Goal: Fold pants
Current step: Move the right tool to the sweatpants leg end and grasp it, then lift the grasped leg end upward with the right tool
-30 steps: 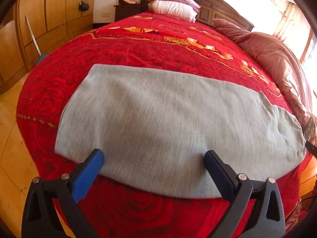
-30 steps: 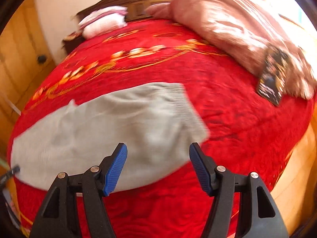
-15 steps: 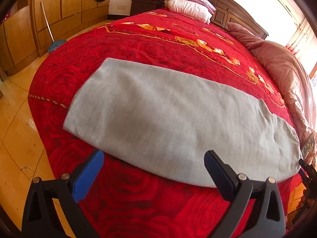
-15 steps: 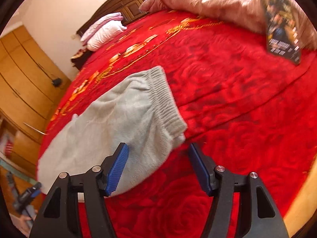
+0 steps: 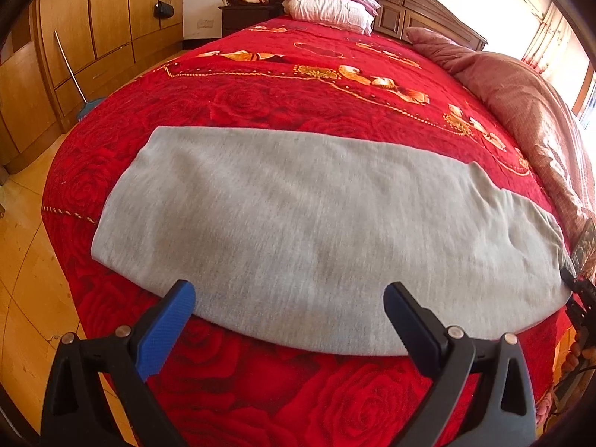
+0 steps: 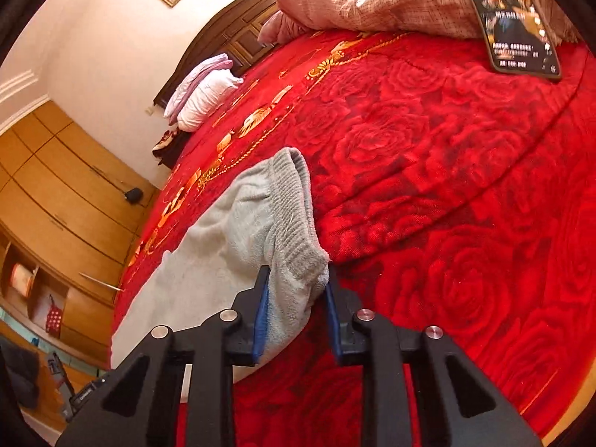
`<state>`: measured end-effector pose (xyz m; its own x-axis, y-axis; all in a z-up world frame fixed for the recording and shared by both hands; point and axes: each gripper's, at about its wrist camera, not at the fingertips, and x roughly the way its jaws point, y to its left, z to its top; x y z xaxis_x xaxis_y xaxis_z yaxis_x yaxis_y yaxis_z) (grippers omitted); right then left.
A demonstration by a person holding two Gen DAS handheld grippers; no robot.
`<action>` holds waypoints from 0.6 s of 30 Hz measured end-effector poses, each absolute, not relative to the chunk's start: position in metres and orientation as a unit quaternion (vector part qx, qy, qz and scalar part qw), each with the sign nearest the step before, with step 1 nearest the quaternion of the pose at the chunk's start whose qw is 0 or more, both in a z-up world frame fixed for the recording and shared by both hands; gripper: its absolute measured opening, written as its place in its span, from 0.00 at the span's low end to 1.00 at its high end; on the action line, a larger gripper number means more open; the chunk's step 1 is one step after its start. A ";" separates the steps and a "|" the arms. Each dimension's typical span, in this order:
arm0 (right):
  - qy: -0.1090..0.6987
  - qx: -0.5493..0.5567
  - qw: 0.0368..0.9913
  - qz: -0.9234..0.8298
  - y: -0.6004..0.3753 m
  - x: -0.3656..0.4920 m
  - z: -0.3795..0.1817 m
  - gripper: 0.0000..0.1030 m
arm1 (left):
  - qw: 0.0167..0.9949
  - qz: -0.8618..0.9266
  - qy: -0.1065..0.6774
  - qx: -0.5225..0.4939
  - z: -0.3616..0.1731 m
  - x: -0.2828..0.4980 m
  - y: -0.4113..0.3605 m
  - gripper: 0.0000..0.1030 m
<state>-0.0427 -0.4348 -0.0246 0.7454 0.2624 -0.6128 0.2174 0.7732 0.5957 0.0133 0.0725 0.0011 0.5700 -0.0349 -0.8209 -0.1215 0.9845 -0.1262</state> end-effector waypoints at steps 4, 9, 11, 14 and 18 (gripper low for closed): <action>0.356 0.287 0.889 -0.013 -0.420 -0.042 -0.009 0.22 | 0.884 0.029 0.457 -0.091 0.005 0.021 0.075 1.00; 0.353 0.237 0.905 -0.023 -0.403 -0.040 0.008 0.22 | 0.889 0.032 0.447 -0.098 0.011 0.021 0.078 1.00; 0.369 0.233 0.899 -0.026 -0.402 -0.034 0.005 0.28 | 0.891 0.035 0.443 -0.093 0.013 0.020 0.079 1.00; 0.378 0.264 0.887 -0.020 -0.409 -0.027 -0.008 0.29 | 0.892 0.033 0.441 -0.095 0.014 0.020 0.079 1.00; 0.374 0.308 0.875 -0.008 -0.422 -0.023 -0.026 0.29 | 0.895 0.025 0.434 -0.097 0.017 0.014 0.078 1.00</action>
